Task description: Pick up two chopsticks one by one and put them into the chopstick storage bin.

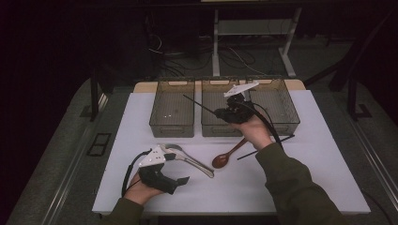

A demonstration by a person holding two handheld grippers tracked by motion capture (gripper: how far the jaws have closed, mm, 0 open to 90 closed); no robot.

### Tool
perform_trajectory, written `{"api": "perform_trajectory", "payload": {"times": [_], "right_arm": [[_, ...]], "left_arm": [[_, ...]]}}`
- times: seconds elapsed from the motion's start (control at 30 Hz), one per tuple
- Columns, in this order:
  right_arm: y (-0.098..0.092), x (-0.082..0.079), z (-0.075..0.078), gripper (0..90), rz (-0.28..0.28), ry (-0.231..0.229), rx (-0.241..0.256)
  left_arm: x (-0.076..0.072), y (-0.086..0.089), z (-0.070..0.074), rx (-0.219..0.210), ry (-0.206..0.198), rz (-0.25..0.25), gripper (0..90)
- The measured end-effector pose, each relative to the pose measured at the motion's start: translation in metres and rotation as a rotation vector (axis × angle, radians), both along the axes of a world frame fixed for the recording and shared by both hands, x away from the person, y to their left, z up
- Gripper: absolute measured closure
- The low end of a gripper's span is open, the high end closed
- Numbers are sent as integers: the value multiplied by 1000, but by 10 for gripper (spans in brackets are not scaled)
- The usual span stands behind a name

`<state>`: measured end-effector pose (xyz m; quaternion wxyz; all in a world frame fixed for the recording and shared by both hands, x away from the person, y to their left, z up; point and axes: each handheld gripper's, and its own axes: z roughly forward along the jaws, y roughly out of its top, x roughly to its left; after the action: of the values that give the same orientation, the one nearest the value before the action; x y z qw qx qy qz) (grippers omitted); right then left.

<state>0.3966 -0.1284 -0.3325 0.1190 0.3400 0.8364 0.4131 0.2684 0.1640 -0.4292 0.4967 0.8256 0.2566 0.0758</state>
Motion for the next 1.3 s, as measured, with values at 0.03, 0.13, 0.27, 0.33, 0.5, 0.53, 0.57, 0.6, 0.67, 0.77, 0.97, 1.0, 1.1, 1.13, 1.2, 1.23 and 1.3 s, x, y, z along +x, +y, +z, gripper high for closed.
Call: {"api": "perform_trajectory", "payload": {"times": [0.03,0.13,0.27,0.33,0.5,0.53,0.57,0.6,0.67,0.77,0.97,1.0,1.1,1.13,1.2,1.23,1.3], "right_arm": [[3,2,0,846,1,-3,1],[15,8,0,846,-11,0,-10],[32,18,-1,845,-25,6,-24],[40,25,-1,845,-31,8,-36],[63,41,-5,845,-51,26,-57],[67,44,-6,845,-56,32,-58],[72,47,-7,845,-60,36,-65],[76,50,-8,845,-61,35,-72],[85,55,-11,845,-68,40,-82],[95,63,-16,845,-71,52,-89],[113,74,-27,845,-80,87,-76],[115,75,-29,845,-81,92,-75],[122,79,-32,845,-85,104,-68],[125,79,-33,844,-82,104,-69],[130,81,-35,843,-74,106,-64],[132,81,-36,841,-63,112,-66],[138,81,-38,836,-59,113,-88]], "left_arm": [[0,0,0,-1,0,1,10],[0,0,1,-4,0,-1,10],[-1,-1,1,-15,2,-2,10],[-1,-1,1,-11,-5,-5,10],[-1,-1,1,-11,-6,-13,10],[-1,-1,1,-12,-5,-12,10],[-1,-1,2,-18,-3,-11,10],[-1,-1,2,-20,-4,-12,10],[-1,-1,2,-21,-4,-14,10],[-2,-1,2,-17,-6,-17,10],[-2,-1,2,-17,-9,-18,10],[-2,-1,3,-16,-11,-19,10],[-3,-1,3,-19,-8,-19,10],[-3,-1,2,-19,-8,-20,10],[-3,-1,3,-20,-8,-21,10],[-3,-1,3,-20,-8,-21,10],[-3,-1,3,-20,-8,-21,10]]}}
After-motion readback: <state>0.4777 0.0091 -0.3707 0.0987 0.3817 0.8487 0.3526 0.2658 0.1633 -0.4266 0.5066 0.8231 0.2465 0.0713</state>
